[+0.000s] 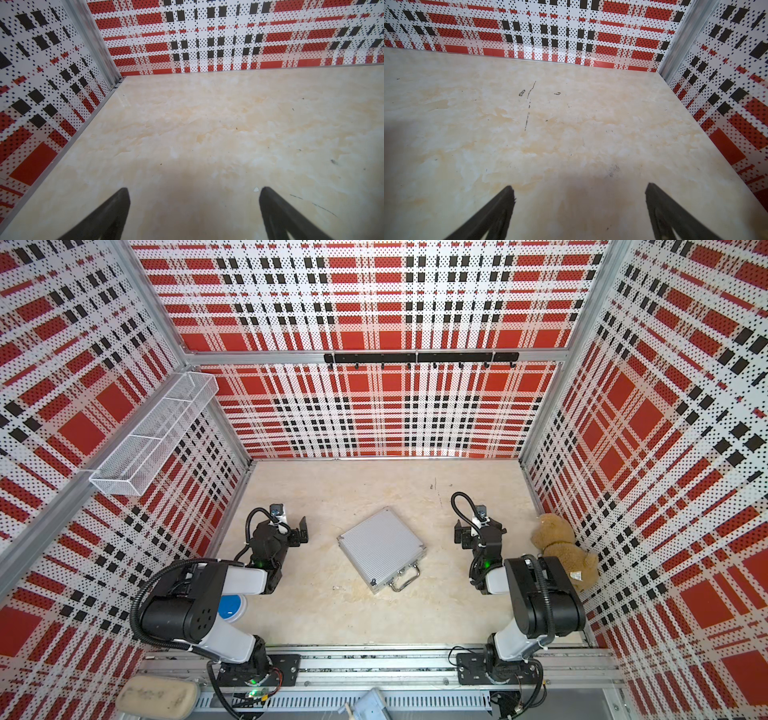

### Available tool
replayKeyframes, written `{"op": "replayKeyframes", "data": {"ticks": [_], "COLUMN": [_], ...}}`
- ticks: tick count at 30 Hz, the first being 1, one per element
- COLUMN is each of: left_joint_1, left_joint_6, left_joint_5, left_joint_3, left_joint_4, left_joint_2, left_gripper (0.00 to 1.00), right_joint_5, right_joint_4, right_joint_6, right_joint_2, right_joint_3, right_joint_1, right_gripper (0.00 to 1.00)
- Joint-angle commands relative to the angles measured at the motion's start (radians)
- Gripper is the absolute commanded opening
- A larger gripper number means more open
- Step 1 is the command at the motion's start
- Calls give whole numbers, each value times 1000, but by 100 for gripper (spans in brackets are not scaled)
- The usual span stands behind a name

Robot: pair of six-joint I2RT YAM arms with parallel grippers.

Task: Close the poker set cases
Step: Reset both arms

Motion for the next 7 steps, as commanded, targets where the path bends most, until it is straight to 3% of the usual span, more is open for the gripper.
{"op": "replayKeyframes", "data": {"ticks": [1,7], "left_joint_1": [-3,5], "left_joint_6": [2,-5], "left_joint_5": [-19,0], "left_joint_3": [17,22], "left_joint_4": [31,20], "left_joint_2": [8,6], "left_gripper": [100,99], "right_joint_5": [2,2], "right_joint_4": [53,52], "right_joint_6": [-6,-7], "right_joint_2": [4,4], "right_joint_3": [12,11], "right_joint_1": [-5,-5], "right_gripper": [100,100]}}
